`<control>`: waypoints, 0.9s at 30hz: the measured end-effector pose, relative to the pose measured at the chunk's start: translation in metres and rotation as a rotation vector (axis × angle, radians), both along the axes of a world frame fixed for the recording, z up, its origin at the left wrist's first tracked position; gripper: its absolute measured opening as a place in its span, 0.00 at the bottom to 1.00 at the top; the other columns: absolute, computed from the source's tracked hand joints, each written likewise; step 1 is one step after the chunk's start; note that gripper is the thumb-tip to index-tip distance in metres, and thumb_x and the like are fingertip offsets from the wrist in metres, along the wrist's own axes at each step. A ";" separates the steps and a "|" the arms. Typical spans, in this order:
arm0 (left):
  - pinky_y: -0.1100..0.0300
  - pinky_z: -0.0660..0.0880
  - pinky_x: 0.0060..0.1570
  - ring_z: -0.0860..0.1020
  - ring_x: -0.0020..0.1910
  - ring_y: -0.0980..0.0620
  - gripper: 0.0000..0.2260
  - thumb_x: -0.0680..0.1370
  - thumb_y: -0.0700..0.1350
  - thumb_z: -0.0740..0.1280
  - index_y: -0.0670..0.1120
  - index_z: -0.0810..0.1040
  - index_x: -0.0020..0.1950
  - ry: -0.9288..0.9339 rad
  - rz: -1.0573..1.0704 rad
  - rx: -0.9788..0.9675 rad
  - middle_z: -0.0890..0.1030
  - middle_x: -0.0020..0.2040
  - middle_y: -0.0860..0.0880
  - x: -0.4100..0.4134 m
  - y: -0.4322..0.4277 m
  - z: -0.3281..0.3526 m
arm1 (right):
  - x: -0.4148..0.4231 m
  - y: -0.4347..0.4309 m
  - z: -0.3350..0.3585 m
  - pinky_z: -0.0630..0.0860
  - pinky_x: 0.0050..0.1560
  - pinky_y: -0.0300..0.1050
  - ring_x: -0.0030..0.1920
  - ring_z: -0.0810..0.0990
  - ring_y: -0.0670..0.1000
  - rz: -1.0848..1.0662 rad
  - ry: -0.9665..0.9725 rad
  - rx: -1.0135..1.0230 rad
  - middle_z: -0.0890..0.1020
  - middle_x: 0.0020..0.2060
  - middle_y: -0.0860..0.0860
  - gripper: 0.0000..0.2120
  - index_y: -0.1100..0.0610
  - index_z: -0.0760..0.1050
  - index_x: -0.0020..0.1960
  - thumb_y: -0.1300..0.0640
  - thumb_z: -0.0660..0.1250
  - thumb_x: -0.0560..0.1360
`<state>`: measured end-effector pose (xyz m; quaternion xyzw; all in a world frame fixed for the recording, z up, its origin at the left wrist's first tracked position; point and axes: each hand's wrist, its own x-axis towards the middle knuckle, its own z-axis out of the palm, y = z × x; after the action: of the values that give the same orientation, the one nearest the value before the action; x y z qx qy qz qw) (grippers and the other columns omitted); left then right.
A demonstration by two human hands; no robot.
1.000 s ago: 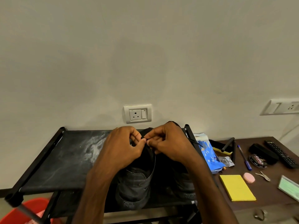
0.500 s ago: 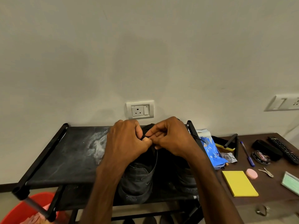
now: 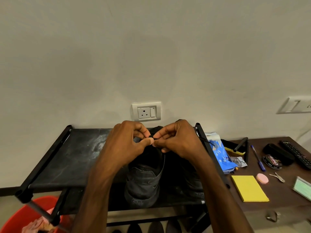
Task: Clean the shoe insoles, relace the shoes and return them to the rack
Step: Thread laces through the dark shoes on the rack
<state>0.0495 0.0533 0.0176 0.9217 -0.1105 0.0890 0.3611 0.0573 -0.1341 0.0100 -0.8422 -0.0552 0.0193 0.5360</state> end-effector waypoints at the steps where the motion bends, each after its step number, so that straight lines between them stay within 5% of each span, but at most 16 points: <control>1: 0.59 0.81 0.45 0.82 0.40 0.66 0.06 0.71 0.51 0.79 0.54 0.84 0.43 0.013 -0.010 -0.012 0.84 0.37 0.60 0.000 0.001 -0.001 | 0.000 0.001 0.000 0.86 0.44 0.49 0.38 0.88 0.57 -0.010 0.002 0.000 0.87 0.35 0.53 0.06 0.58 0.86 0.45 0.62 0.81 0.69; 5: 0.62 0.77 0.44 0.81 0.39 0.65 0.05 0.72 0.51 0.78 0.55 0.84 0.45 0.077 -0.082 -0.050 0.85 0.39 0.59 -0.001 0.005 0.000 | 0.001 0.001 -0.001 0.86 0.44 0.48 0.37 0.87 0.56 -0.017 0.014 0.000 0.87 0.35 0.53 0.04 0.58 0.86 0.45 0.63 0.79 0.71; 8: 0.76 0.69 0.36 0.78 0.35 0.69 0.05 0.74 0.45 0.77 0.54 0.86 0.47 0.097 -0.126 -0.077 0.86 0.40 0.57 -0.001 0.008 -0.001 | 0.002 0.002 -0.002 0.86 0.44 0.50 0.36 0.87 0.56 -0.005 -0.005 0.012 0.87 0.35 0.53 0.05 0.57 0.86 0.46 0.64 0.78 0.71; 11: 0.79 0.71 0.41 0.81 0.42 0.67 0.06 0.73 0.45 0.78 0.55 0.87 0.47 0.051 -0.097 -0.108 0.86 0.41 0.58 0.002 0.012 -0.006 | 0.001 0.004 -0.002 0.86 0.43 0.50 0.38 0.87 0.58 0.003 -0.018 0.027 0.87 0.35 0.54 0.05 0.58 0.86 0.47 0.64 0.78 0.72; 17: 0.61 0.79 0.57 0.83 0.49 0.63 0.09 0.72 0.46 0.79 0.52 0.88 0.51 0.051 -0.155 -0.236 0.87 0.45 0.58 0.008 0.017 -0.019 | -0.002 0.003 -0.001 0.86 0.41 0.49 0.39 0.87 0.58 0.005 -0.007 0.049 0.86 0.37 0.58 0.05 0.60 0.85 0.48 0.64 0.77 0.73; 21: 0.60 0.81 0.53 0.84 0.45 0.62 0.07 0.72 0.46 0.79 0.51 0.89 0.49 -0.025 -0.143 -0.257 0.87 0.42 0.57 0.007 0.014 -0.024 | -0.004 0.005 -0.001 0.86 0.41 0.47 0.39 0.88 0.55 -0.001 -0.017 0.043 0.87 0.37 0.56 0.05 0.60 0.84 0.49 0.65 0.77 0.73; 24: 0.70 0.77 0.44 0.82 0.40 0.64 0.03 0.71 0.44 0.79 0.50 0.88 0.44 -0.150 -0.130 -0.234 0.86 0.38 0.57 0.006 0.008 -0.024 | -0.004 0.006 0.000 0.86 0.40 0.45 0.39 0.88 0.55 -0.017 -0.009 0.051 0.87 0.37 0.56 0.05 0.61 0.85 0.49 0.66 0.76 0.73; 27: 0.79 0.65 0.45 0.77 0.44 0.69 0.02 0.72 0.44 0.78 0.51 0.88 0.42 -0.231 -0.126 -0.128 0.85 0.37 0.59 0.005 0.006 -0.023 | -0.004 0.004 0.002 0.86 0.42 0.47 0.39 0.88 0.57 -0.007 0.004 0.045 0.87 0.37 0.56 0.05 0.60 0.85 0.49 0.66 0.76 0.73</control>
<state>0.0547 0.0593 -0.0056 0.8716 -0.2028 0.1785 0.4090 0.0532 -0.1301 0.0116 -0.8301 -0.0517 0.0181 0.5549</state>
